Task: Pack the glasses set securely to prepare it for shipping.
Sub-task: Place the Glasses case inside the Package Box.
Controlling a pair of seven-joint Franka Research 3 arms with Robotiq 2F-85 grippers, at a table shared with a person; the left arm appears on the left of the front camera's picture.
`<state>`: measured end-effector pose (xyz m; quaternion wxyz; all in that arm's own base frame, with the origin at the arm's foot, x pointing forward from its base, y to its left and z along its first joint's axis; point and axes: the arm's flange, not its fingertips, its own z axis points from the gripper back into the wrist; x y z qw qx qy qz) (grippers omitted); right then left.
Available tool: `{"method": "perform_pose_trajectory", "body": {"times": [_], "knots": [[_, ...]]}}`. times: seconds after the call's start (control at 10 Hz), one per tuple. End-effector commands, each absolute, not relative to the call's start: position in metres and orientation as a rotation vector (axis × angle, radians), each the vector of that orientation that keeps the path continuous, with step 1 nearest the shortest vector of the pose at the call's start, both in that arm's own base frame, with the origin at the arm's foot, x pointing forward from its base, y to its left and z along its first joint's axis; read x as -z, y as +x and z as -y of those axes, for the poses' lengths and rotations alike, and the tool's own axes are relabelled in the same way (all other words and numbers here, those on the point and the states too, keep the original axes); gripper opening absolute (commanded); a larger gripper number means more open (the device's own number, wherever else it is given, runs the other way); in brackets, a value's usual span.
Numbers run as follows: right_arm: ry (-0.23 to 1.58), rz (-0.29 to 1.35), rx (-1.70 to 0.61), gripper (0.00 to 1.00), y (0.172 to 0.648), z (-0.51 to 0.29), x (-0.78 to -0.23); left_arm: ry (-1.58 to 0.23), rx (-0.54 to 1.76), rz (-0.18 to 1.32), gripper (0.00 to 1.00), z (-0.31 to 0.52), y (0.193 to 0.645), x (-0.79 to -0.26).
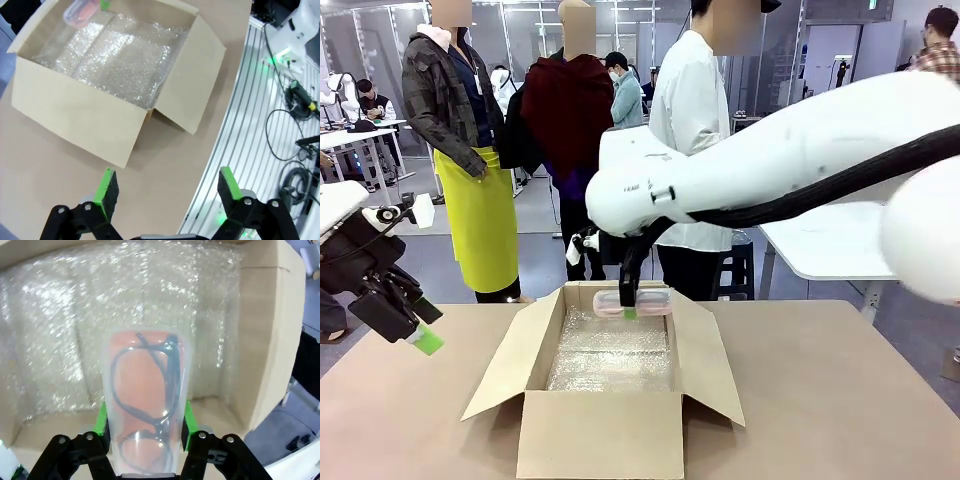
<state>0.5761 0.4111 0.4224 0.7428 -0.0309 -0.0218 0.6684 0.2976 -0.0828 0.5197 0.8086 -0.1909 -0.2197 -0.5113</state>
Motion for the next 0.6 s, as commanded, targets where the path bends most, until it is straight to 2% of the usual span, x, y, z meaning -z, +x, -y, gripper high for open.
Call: {"method": "perform_pose_trajectory", "body": {"times": [0.0,0.3,0.5], "knots": [[-0.059,0.063,-1.474,0.35,0.596,-0.425,-0.407,-0.425,1.111,0.487,1.0,0.081,0.299,-0.52],[-0.035,0.036,-1.47,0.35,0.608,-0.417,-0.353,-0.425,1.111,0.487,1.0,0.081,0.299,-0.52],[-0.028,0.023,-1.483,0.35,0.607,-0.41,-0.338,-0.425,1.111,0.487,1.0,0.081,0.299,-0.52]]}}
